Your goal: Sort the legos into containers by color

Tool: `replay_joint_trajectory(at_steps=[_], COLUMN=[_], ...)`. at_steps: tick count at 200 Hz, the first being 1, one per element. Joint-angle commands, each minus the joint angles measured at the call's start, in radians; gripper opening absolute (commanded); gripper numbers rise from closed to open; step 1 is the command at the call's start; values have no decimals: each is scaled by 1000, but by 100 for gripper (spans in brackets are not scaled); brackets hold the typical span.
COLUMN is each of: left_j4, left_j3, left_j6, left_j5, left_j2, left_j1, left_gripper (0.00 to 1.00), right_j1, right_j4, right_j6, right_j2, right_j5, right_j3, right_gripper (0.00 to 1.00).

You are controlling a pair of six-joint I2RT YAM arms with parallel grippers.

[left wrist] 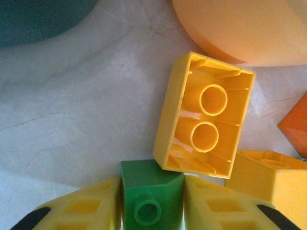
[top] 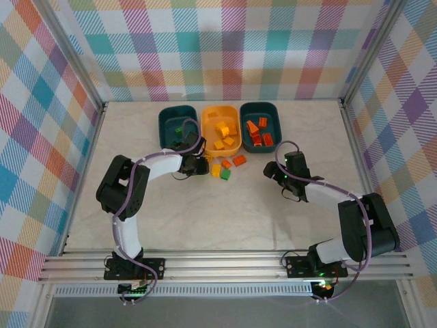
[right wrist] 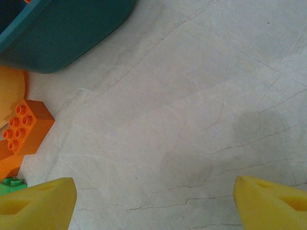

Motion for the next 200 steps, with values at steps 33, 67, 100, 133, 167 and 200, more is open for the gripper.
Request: replay_joint_trajectory(at_steps=[33,67,100,133,167,200], left_j4=[-66,-167,-214,-248,-325,-373], left_j3=[-42,92,255,415,604,698], left_j6=[3,1,-41,-63,-54,-55], left_j5=[-23,-92,-89,-23,11,45], left_j2=[-175,-238,-149,18,191,296], left_j1=[-13,30,180,277,302,302], left_gripper=[30,29,28,27,28,31], right_j1=[-5,-4,-5,-5,-3,-5], right_j4=[15,17,19,20,15,13], right_j6=[-16,-16,-13,-9,-10,-12], right_j2=[12,9,4,7,-6,-13], right_j5=[-19,-21,-28,-36,-38,-35], right_j3=[30,31,29,31,27,28], right_gripper=[85,84,85,85,85,85])
